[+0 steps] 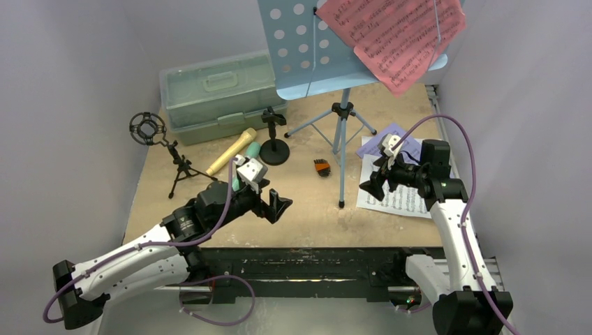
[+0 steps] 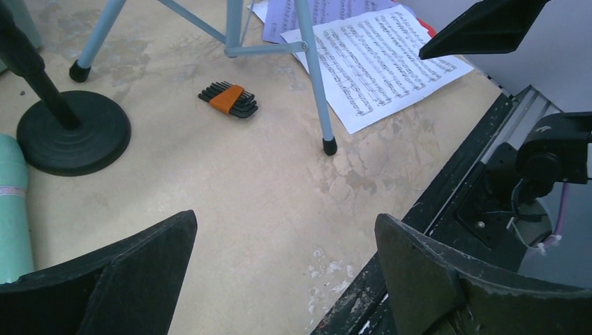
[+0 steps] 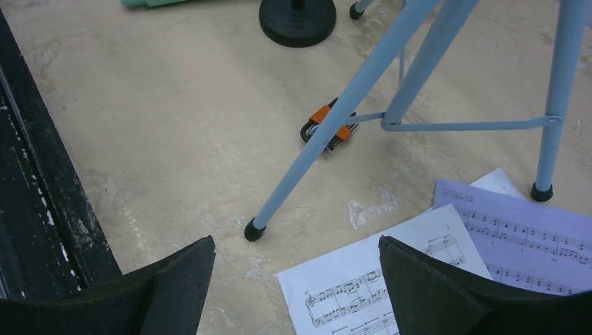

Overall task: Pack up the instrument practice props
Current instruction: Pick up the sheet music from the music stand.

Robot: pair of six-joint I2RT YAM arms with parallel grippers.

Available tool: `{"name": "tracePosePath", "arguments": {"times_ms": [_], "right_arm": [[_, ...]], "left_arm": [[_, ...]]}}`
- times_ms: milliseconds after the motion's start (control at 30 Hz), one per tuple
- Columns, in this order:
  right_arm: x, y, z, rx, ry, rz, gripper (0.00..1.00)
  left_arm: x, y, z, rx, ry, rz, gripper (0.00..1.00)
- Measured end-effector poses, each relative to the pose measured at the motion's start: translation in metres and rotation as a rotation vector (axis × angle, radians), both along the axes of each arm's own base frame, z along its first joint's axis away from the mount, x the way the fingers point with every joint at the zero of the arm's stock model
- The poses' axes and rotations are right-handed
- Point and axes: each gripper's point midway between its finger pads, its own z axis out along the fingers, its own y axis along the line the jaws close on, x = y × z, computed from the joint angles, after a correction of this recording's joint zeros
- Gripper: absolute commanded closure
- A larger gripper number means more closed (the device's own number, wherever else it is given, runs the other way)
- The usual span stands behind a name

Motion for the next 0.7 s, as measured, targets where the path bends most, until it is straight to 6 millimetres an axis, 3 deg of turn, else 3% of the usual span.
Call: {"name": "tracePosePath", "arguments": {"times_ms": [367, 700], "right_arm": [[0.0, 0.0, 0.0, -0.001, -0.003, 0.001, 0.09], [0.0, 0.0, 0.0, -0.003, -0.005, 0.002, 0.08]], "left_arm": [[-0.012, -0.018, -0.002, -0.114, 0.097, -0.053, 0.0], [-0.025, -0.034, 0.019, -0.231, 0.125, -0.141, 0.0]]}}
